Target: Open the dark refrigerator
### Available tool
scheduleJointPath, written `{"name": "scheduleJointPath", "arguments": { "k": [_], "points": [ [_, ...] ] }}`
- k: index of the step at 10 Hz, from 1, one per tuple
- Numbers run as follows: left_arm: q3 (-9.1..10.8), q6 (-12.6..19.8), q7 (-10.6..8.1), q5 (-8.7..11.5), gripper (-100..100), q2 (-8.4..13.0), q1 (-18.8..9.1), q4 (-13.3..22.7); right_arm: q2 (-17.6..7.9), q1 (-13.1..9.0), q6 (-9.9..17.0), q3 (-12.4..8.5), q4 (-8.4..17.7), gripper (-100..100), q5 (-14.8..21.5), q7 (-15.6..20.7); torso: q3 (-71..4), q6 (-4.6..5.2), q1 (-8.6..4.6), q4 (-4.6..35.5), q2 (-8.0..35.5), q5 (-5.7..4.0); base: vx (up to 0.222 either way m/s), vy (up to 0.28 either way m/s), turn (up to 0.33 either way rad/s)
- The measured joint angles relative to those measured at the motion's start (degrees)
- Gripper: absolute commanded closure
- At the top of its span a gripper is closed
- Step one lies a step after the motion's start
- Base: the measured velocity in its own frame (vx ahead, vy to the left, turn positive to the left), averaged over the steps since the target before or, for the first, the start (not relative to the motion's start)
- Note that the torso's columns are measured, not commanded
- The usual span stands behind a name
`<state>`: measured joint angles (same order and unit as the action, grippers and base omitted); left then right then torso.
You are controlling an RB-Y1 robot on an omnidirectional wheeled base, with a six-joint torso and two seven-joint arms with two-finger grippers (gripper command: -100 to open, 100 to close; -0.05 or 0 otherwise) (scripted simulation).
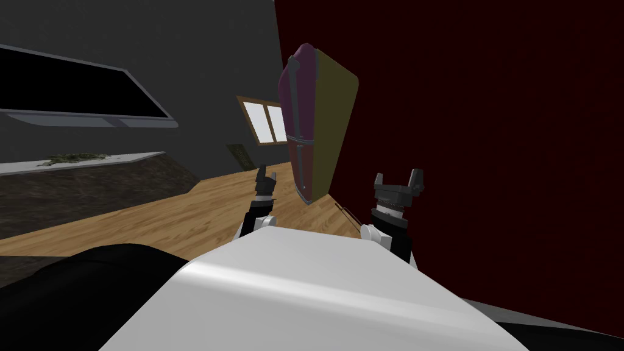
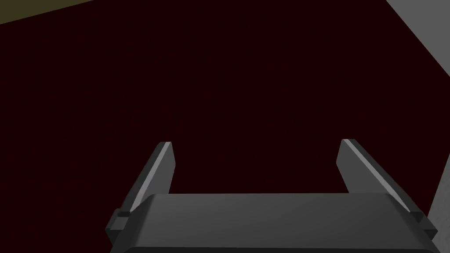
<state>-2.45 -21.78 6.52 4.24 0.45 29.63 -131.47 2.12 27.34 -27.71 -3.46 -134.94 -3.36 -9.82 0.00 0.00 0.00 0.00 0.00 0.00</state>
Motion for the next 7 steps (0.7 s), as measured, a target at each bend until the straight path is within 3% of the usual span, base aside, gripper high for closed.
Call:
{"name": "scheduleJointPath", "arguments": {
  "k": [2,7],
  "points": [
    [0.0,0.0,0.0,0.0,0,0.0,0.0,0.0,0.0,0.0,0.0,0.0,0.0,0,0.0,0.0,-12.0,0.0,0.0,6.0,6.0,0.0,0.0,0.0,0.0],
    [0.0,0.0,0.0,0.0,0,0.0,0.0,0.0,0.0,0.0,0.0,0.0,0.0,0,0.0,0.0,-53.8,0.0,0.0,26.9,26.9,0.0,0.0,0.0,0.0]
  ]
}}
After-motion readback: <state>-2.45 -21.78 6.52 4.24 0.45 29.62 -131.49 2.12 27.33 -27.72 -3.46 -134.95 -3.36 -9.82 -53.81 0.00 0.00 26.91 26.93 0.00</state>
